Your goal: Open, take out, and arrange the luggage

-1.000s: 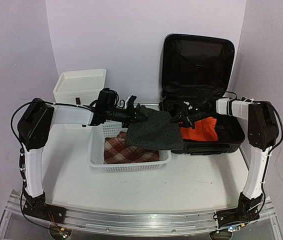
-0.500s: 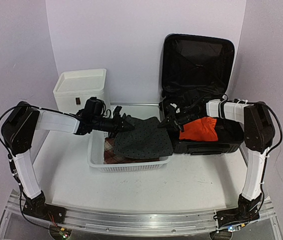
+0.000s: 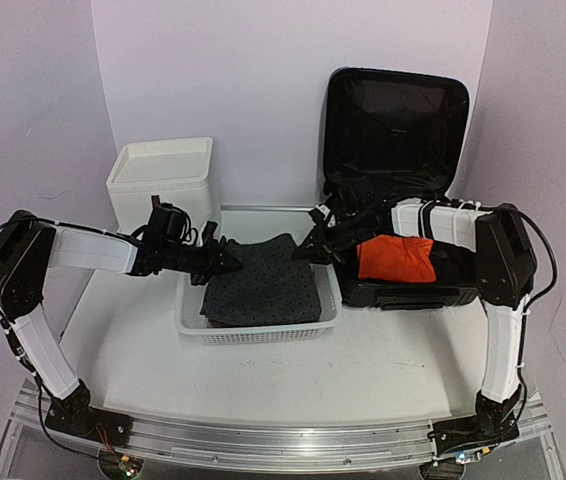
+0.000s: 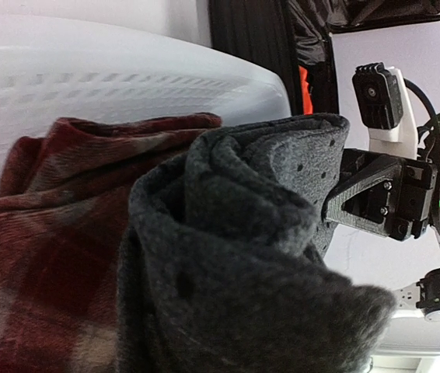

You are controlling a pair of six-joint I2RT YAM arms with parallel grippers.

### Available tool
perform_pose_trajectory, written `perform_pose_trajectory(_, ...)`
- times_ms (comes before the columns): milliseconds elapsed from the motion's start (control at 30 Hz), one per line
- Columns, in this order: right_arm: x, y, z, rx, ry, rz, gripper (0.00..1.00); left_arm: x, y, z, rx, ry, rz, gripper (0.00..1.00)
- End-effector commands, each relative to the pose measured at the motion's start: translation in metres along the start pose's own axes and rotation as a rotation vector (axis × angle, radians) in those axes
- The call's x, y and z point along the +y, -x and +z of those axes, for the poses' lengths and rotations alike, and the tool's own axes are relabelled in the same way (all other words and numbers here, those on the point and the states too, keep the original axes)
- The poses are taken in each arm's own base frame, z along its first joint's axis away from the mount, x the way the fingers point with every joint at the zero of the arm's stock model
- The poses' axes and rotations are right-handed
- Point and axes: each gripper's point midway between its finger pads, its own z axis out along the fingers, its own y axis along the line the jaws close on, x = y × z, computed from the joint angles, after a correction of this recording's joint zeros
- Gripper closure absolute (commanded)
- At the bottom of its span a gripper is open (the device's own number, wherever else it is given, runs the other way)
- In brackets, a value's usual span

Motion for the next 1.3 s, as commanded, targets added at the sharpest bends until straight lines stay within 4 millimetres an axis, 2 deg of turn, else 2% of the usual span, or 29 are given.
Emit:
perform_pose_trajectory(0,0.002,0.01,0.004,-0.027,-0.027,-0.044,1.0,-0.005,0.007,-0.009,-0.035,0.001,0.043,1.0)
perform_pose_trajectory(300,-0.024,0.001,0.018,0.012,-0.156,-0.082,1.0,0.023,-0.002,-0.003,-0.031,0.07,0.034,0.99)
perform_pose_trajectory(433,-0.033,-0.003,0.021,0.03,-0.245,-0.13,1.0,0.034,-0.004,-0.005,-0.045,0.108,0.045,0.89)
perform_pose_trajectory(667,-0.042,-0.003,0.026,0.044,-0.282,-0.137,1.0,0.05,-0.006,0.001,-0.036,0.149,0.04,0.77)
perform_pose_trajectory(900,-0.048,-0.005,0.029,0.055,-0.302,-0.142,0.99,0.045,0.0,-0.012,-0.084,0.2,0.113,0.58)
perform_pose_trajectory(1100,-0.051,-0.004,0.035,0.069,-0.298,-0.153,0.9,0.041,0.004,-0.032,-0.131,0.292,0.19,0.55)
perform_pose_trajectory(1267,-0.05,-0.003,0.036,0.073,-0.304,-0.17,0.85,0.039,0.002,-0.044,-0.155,0.383,0.245,0.47)
